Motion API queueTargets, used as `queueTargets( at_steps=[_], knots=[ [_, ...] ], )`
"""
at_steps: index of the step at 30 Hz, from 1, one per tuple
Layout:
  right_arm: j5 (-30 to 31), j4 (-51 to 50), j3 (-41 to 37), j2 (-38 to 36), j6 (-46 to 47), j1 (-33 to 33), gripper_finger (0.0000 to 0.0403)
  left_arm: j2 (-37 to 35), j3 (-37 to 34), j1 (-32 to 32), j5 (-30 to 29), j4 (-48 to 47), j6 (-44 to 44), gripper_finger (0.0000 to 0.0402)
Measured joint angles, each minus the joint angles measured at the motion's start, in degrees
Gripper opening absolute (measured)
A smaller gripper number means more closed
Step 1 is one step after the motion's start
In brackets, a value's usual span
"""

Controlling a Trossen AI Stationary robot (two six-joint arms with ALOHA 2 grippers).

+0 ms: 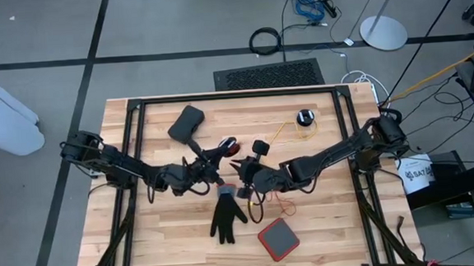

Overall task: Coil cords
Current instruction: Coil the red wire onto the black spool

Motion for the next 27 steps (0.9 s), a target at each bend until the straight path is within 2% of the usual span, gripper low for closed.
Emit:
queueTargets(
  at_steps=[5, 9, 12, 18, 22, 27],
  knots=[
    [5.14, -8.60, 0.02, -1.77, 2.26, 2.79, 0.0029, -0.02, -0.02, -0.40, -1.35, 0.40, -0.03, 0.0000],
    [5.47, -19.92, -0.36, -1.72, 10.41, 3.95, 0.0029, -0.02, -0.02, -0.57, -1.35, 1.99, -0.05, 0.0000],
    [4.66, -20.52, -4.08, -1.28, 13.65, 3.89, 0.0029, -0.07, -0.02, -1.05, -1.33, 3.68, -0.21, 0.0000],
    [4.17, -0.23, -14.52, -1.18, 7.38, 2.65, 0.0029, -0.09, -0.02, -1.91, -1.21, 4.56, -0.46, 0.0000],
    [-0.72, 14.11, -19.83, -1.18, 2.78, -0.15, 0.0029, -0.09, -0.02, -2.28, -1.17, 4.57, -0.48, 0.0000],
    [-5.73, 18.67, -22.44, -1.18, 3.10, -3.26, 0.0029, -0.09, -0.02, -2.30, -1.14, 4.55, -0.52, 0.0000]
  ],
)
